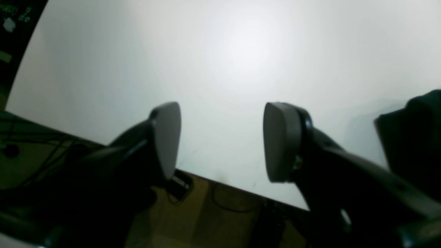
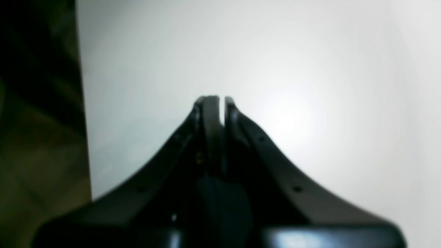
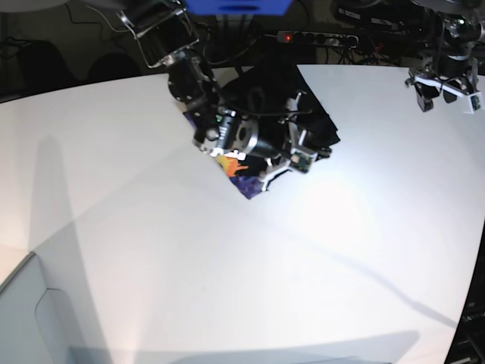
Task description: Fold the T-shirt properly
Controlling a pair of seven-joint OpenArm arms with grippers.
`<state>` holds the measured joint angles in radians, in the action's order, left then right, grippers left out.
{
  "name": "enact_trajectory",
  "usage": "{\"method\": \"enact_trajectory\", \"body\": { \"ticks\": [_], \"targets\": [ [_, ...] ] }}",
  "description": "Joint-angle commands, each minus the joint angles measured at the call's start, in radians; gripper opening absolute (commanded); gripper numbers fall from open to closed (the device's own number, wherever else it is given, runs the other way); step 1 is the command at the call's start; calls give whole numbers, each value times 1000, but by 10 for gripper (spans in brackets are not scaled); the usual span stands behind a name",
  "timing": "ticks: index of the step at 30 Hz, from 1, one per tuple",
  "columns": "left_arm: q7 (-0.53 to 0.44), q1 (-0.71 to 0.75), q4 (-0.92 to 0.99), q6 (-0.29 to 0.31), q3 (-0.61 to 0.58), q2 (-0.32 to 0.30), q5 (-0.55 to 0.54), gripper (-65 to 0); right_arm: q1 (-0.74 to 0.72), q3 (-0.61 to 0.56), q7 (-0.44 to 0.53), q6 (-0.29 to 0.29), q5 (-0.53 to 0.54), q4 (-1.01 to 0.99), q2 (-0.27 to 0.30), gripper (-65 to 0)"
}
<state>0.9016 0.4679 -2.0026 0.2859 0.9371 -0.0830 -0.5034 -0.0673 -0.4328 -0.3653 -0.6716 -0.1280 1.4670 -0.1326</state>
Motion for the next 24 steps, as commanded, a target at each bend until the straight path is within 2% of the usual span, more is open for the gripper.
{"method": "enact_trajectory", "body": {
  "ticks": [1,4,9,16,24],
  "targets": [
    [-16,7,-13,0,6,-11,-8,-280,4,22,16,-27,12,34,-3,-650],
    [-16,1,-13,0,4,-11,-8,-280,24,81,13,-27,12,74,1,-650],
    [-16,-1,-13,0,4,-13,-8,-280,59,88,-71,-27,12,130,77,-650],
    [-16,-4,-13,0,4,-16,-8,-280,142,85,-67,-27,12,125,104,-650],
    [-16,-4,-13,0,6,-16,-8,-280,136,-143,-68,-27,11,56,115,-650]
  ]
}}
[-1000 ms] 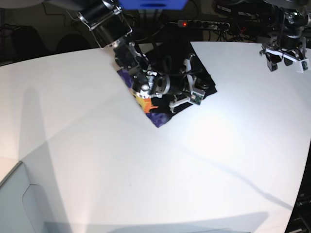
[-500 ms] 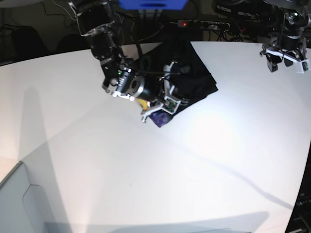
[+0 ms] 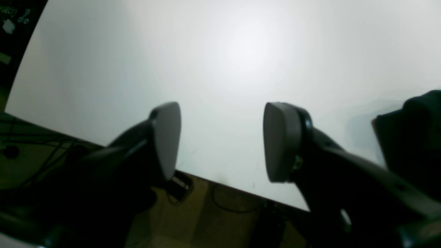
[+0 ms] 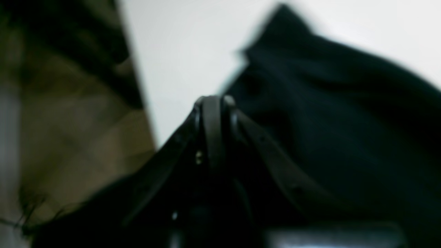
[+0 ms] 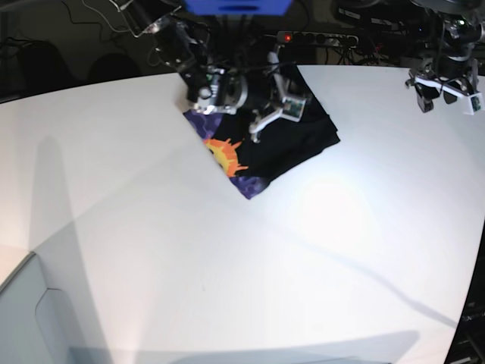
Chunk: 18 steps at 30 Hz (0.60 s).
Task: Fold the T-shirt properly
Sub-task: 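Lift and reposition the shirt bundle with the right gripper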
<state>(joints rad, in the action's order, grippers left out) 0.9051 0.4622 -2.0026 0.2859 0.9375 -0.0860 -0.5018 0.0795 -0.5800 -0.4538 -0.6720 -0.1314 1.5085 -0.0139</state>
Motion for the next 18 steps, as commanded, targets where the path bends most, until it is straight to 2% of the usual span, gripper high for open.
{"method": "enact_trajectory", "body": {
  "ticks": [1,5,11,15,18],
  "targets": [
    [-19,2,-13,0,5,-13,-10,-280,-25,-15,22,-26,14,-9,-5,-650],
    [-19,8,-13,0,5,-13,-10,-280,-54,-87,23,-26,14,-78,-18,-650],
    [-19,8,-13,0,5,-13,-10,-280,-53,-131,20,-26,14,36,-10,-649],
    [-19,10,-14,0,5,-13,-10,-280,-54,-122,13,-26,14,131,24,-649],
    [-19,11,-14,0,5,-13,-10,-280,-54,-44,13,-26,16,154,35,-649]
  ]
}}
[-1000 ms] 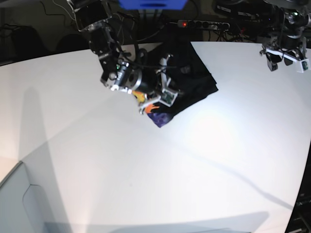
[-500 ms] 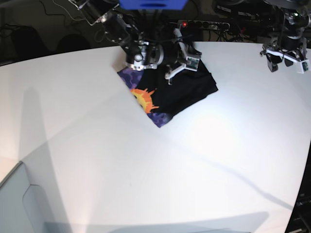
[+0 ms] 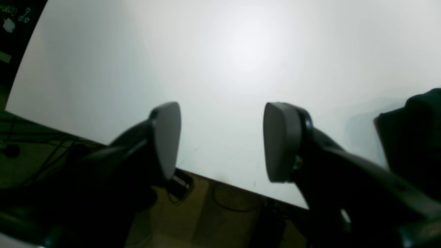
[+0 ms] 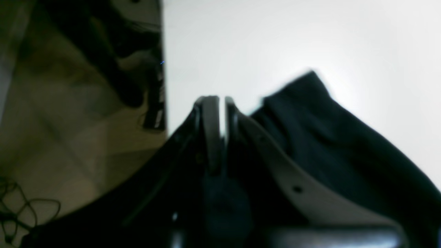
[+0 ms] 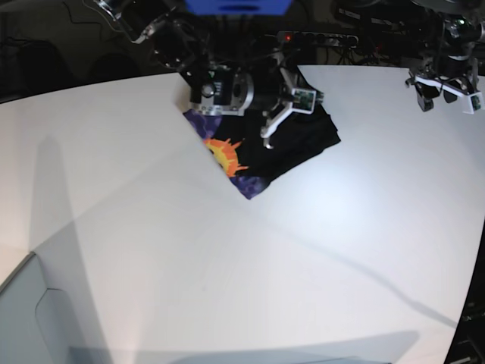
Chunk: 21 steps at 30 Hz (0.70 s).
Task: Fold the T-shirt properly
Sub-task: 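Lift and reposition the shirt bundle with the right gripper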
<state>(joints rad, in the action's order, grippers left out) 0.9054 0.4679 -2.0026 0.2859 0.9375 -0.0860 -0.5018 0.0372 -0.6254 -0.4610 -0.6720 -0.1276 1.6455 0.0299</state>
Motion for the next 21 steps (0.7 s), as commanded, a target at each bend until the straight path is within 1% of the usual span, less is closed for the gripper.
{"method": "enact_trajectory", "body": {
  "ticks": [1,6,10,17,21],
  "targets": [
    [-19,5,-14,0,5,-13,-10,-280,-12,34,20,-26,12,15,-9,-649],
    [-19,7,-14,0,5,-8,-10,-280,-26,152,20,-26,12,-5,-29,-649],
    [-19,7,-14,0,5,-8,-10,-280,-50,158,24,-26,12,-89,-34,-649],
    [-19,7,-14,0,5,-7,-10,-280,-76,74,31,-26,12,-250,-100,-649],
    [-19,7,-14,0,5,-7,-10,-280,-81,25,31,-26,12,-287,-143,-649]
  ]
}}
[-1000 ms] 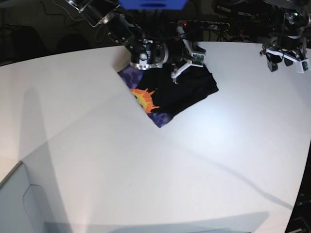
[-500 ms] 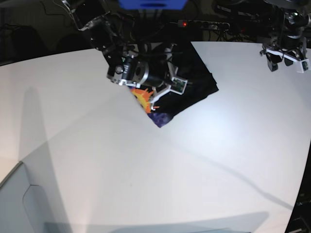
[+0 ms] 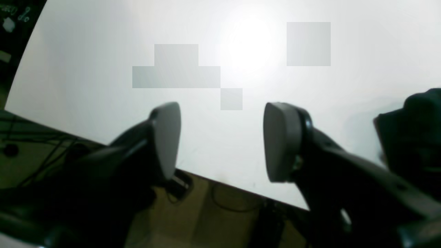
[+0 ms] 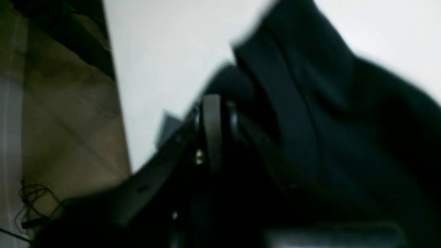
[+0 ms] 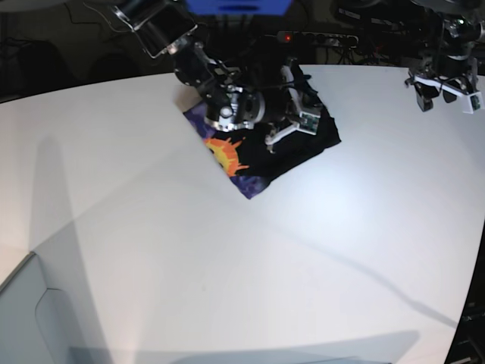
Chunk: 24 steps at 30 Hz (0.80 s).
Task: Fold the T-shirt properly
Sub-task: 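Lift and reposition the shirt bundle with the right gripper, then lower the left gripper and grasp the bundle's edge beside the right gripper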
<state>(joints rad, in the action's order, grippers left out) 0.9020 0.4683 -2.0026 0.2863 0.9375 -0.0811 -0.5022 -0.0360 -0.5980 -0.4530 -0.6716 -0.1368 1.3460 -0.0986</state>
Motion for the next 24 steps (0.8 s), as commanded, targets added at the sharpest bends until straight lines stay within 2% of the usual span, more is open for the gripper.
{"method": "enact_trajectory", "body": {
  "ticks": [1,6,11,13,16,19,24],
  "targets": [
    [-16,7,-14,0,5,-12,-9,-280,-8,-4,23,-27,21,11,-22,-649],
    [-16,7,-14,0,2,-10,-9,-280,-8,-6,23,-27,21,31,-26,-649],
    [-16,7,-14,0,1,22,-23,-280,-2,-3,18,-27,21,140,49,-649],
    [-11,7,-14,0,-1,31,-69,-280,0,-1,12,-27,21,203,79,-649],
    [73,7,-14,0,5,34,-169,-280,26,8,10,-27,21,304,125,-649],
    [134,7,-14,0,7,40,-281,-280,66,68,10,-27,21,381,138,-649],
    [154,8,-13,-2,5,122,-370,-280,101,171,10,-27,21,435,155,-649]
  ]
}}
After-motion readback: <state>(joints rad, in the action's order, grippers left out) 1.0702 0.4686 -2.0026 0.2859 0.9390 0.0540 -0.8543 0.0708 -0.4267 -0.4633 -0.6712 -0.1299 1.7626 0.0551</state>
